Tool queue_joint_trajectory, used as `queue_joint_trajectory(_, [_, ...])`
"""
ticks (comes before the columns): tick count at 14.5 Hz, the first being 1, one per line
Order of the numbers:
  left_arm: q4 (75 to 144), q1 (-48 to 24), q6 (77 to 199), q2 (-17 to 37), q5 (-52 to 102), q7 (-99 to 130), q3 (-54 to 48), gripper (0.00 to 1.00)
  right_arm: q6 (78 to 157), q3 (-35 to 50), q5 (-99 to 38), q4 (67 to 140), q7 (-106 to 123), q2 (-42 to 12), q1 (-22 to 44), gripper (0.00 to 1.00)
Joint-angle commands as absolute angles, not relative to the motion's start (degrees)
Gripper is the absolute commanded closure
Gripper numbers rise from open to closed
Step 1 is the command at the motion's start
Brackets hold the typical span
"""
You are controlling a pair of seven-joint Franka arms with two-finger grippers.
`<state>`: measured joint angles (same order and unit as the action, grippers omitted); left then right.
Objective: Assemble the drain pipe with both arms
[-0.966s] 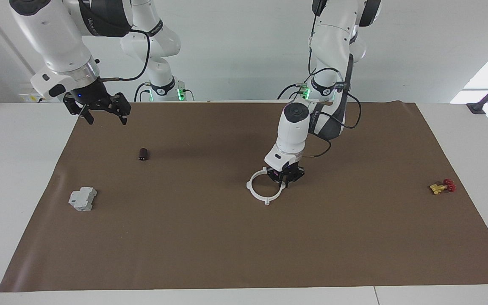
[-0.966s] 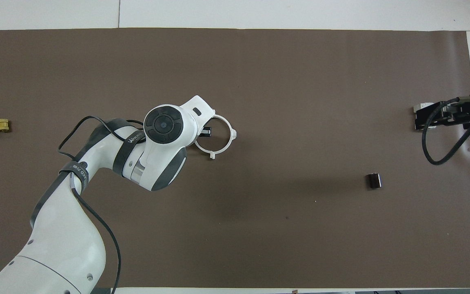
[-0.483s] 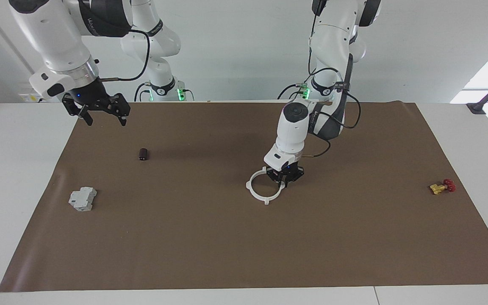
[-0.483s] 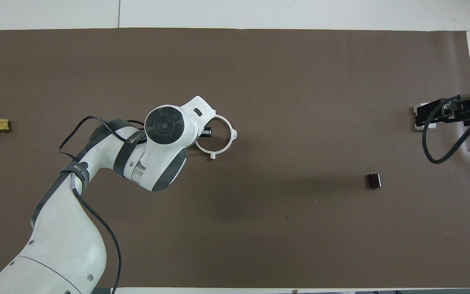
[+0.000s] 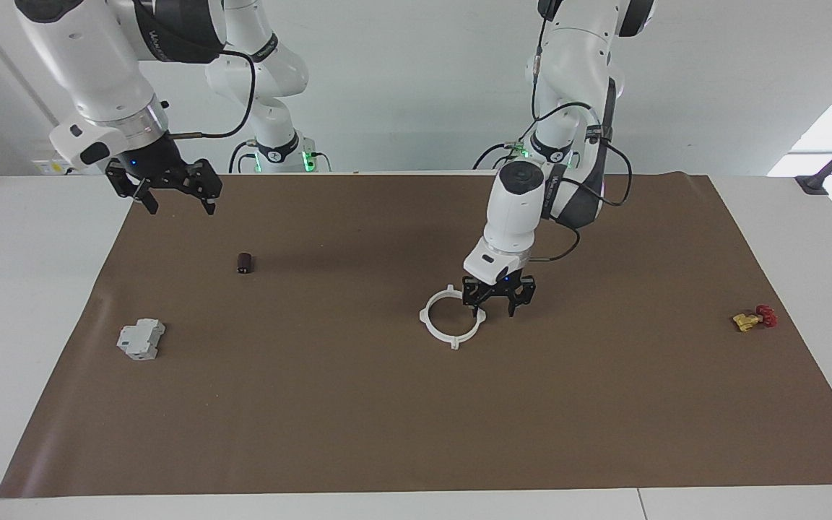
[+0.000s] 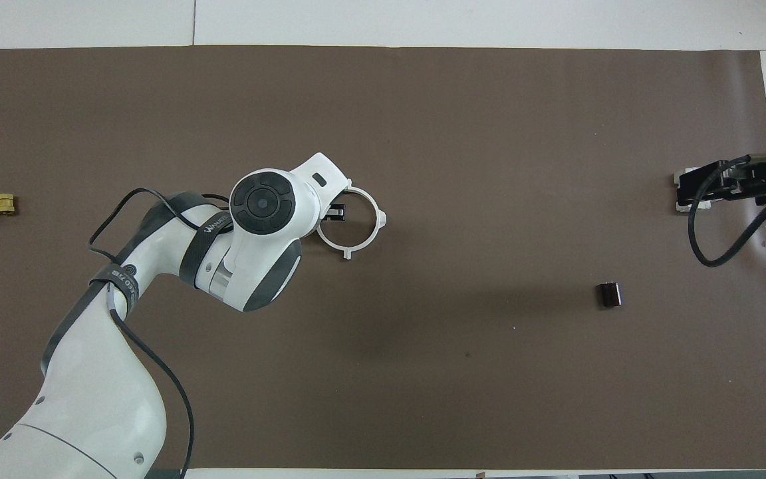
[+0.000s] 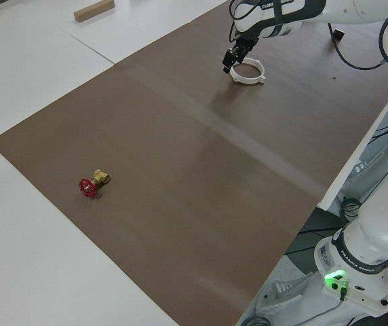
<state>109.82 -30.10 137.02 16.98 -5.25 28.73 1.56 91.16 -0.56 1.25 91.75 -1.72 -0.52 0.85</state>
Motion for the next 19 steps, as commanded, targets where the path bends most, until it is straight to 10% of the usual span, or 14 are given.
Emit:
queue_joint_trajectory(1, [111.6, -26.6, 131.9, 12.3, -6.0, 28.7, 1.5, 0.0, 89.7, -0.6, 1.1, 90.1, -0.4, -0.2, -0.3, 0.0])
queue_joint_trajectory(19, [101.0, -0.4, 101.2, -0.6, 3.3, 5.6, 2.4, 0.0, 89.4, -0.5, 1.1, 90.4, -0.3, -0.1, -2.6, 0.0])
